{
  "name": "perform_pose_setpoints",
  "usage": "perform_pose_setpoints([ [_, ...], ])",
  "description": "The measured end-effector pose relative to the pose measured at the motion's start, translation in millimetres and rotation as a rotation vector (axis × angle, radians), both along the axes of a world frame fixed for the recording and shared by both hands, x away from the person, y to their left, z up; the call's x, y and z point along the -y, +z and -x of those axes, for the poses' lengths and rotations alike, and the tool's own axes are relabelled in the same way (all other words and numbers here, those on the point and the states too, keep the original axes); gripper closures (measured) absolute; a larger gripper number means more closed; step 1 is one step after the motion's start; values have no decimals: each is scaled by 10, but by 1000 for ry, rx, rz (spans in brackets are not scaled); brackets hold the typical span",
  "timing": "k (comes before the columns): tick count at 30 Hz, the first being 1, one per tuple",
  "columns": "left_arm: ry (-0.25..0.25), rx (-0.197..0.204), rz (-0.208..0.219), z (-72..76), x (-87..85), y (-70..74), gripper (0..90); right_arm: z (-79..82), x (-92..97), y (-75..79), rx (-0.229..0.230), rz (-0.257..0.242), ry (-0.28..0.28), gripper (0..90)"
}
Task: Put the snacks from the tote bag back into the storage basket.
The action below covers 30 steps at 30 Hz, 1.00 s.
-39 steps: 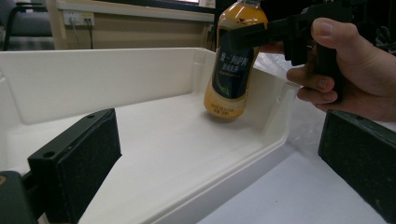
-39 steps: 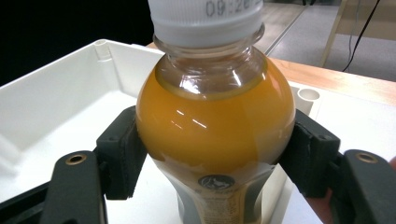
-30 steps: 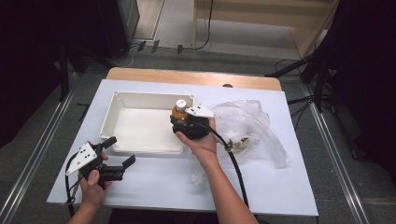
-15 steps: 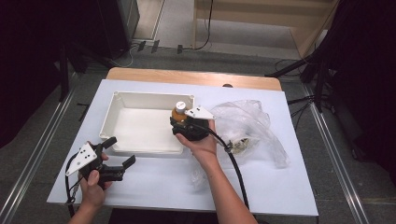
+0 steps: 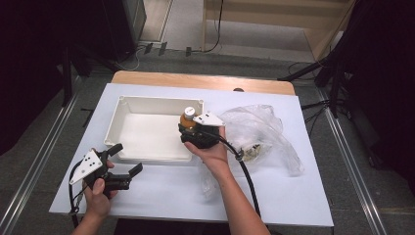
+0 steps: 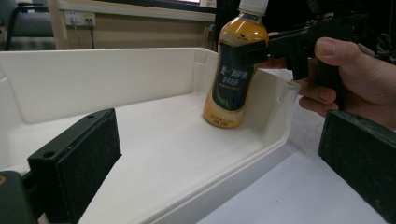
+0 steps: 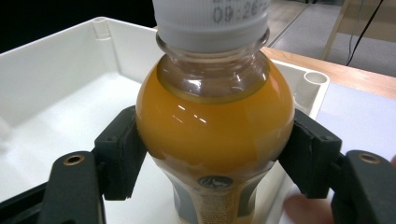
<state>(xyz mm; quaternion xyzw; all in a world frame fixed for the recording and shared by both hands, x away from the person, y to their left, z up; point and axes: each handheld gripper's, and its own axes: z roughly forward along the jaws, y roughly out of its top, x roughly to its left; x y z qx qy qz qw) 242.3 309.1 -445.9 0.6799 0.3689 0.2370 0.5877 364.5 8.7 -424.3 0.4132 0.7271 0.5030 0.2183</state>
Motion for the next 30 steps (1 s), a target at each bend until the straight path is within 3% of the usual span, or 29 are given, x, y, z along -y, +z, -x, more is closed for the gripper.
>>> perform_pose_setpoints([
  [12,-5,0,-4,-8,15,-7,0,53,93,111,-17,-20,25,206],
  [30,-5,-4,-8,-18,22,-21,0,167,298,248,14,-47,11,200],
])
